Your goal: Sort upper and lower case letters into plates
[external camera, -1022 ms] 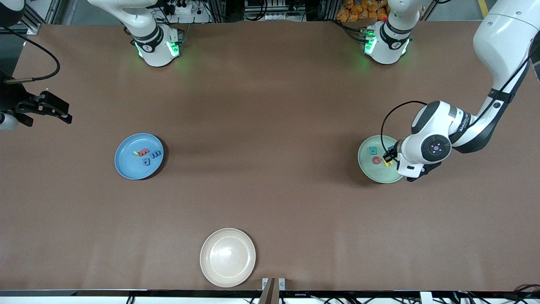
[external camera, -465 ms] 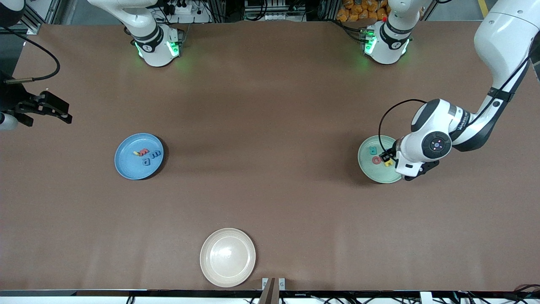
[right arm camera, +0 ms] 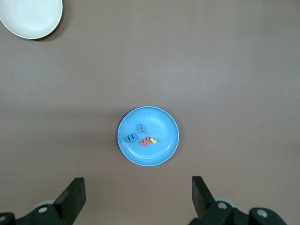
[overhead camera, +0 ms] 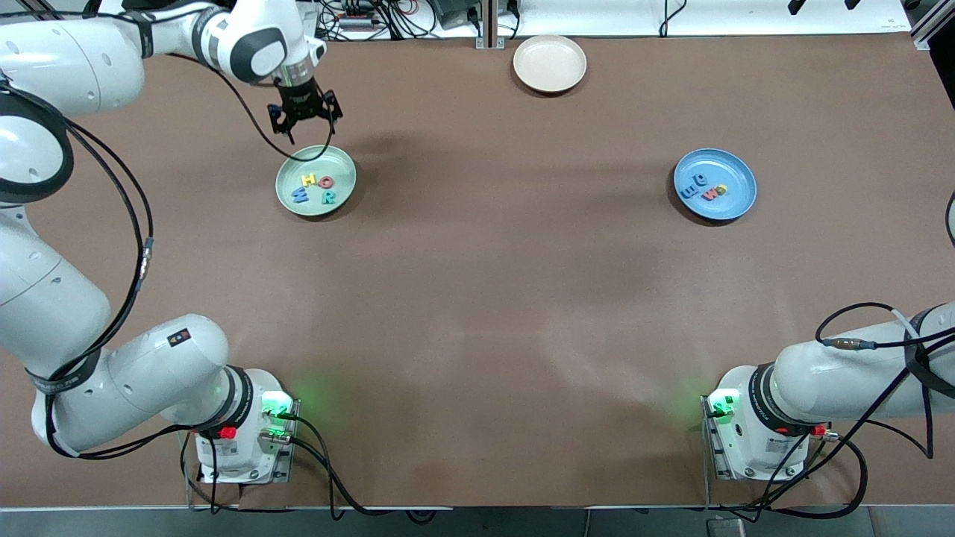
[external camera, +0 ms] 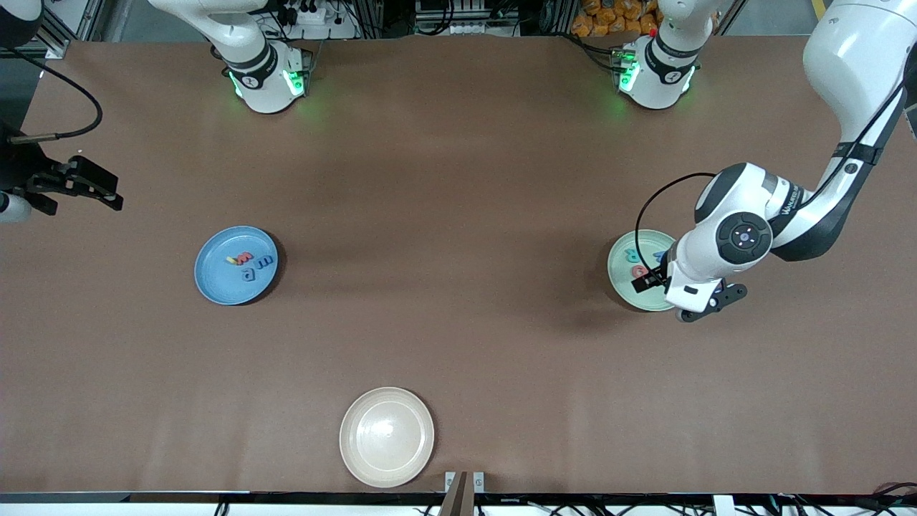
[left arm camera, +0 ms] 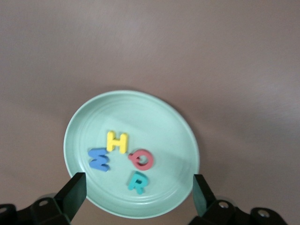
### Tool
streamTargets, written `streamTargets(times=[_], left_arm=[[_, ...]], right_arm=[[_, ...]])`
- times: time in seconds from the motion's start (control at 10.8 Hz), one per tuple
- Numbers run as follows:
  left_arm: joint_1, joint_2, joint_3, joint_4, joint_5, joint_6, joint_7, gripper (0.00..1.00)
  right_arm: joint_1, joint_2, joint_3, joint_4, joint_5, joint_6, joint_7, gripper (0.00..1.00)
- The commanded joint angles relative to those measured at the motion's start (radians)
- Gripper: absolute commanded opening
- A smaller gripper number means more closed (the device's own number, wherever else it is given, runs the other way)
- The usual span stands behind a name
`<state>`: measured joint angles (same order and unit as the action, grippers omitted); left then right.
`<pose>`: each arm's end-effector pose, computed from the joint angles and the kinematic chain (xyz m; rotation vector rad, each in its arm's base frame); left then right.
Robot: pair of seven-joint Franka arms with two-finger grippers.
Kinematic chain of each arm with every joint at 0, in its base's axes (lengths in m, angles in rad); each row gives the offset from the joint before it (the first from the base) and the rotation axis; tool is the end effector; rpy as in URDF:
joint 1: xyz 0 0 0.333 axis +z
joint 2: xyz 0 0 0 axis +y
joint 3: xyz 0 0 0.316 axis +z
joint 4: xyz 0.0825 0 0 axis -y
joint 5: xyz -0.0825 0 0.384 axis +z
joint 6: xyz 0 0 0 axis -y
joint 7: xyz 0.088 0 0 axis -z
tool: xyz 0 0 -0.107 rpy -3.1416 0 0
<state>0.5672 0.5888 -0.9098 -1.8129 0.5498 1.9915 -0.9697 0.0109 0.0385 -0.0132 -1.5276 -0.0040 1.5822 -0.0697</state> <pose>0.6099 -0.1335 0.3058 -2.9762 -0.6110 0.1458 0.5679 -0.0016 0.6243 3.1346 0.1057 0.0250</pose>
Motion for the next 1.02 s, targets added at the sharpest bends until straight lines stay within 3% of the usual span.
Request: streamTargets(times=[0.0, 0.19, 0.37, 0.56, 0.74, 0.93], left_arm=[[-0.006, -0.014, 0.006, 0.084, 0.018, -0.058, 0.089, 1.00], [-0.019, -0.033, 0.015, 0.136, 0.003, -0.083, 0.199, 1.00], [-0.082, -0.093, 0.084, 0.176, -0.054, -0.138, 0.276, 1.00], [-0.250, -0.188, 0.284, 0.194, -0.160, -0.149, 0.357, 1.00], [-0.331, -0.271, 0.404, 0.207, -0.241, -0.152, 0.489, 1.00], [-0.453, -0.351, 0.579, 0.221, -0.312, -0.178, 0.555, 1.00]], right_arm=[[-0.011, 0.008, -0.002, 0.020, 0.021, -0.004, 0.007, 1.00], [-0.011, 0.008, -0.002, 0.021, 0.012, -0.002, 0.022, 1.00], [-0.011, 0.009, -0.001, 0.021, 0.013, 0.001, 0.085, 1.00], [-0.012, 0.012, -0.004, 0.032, 0.013, 0.002, 0.090, 1.00], [-0.012, 0.011, -0.005, 0.050, 0.016, -0.011, 0.096, 1.00], [-0.019, 0.011, -0.005, 0.067, 0.024, -0.014, 0.093, 1.00]])
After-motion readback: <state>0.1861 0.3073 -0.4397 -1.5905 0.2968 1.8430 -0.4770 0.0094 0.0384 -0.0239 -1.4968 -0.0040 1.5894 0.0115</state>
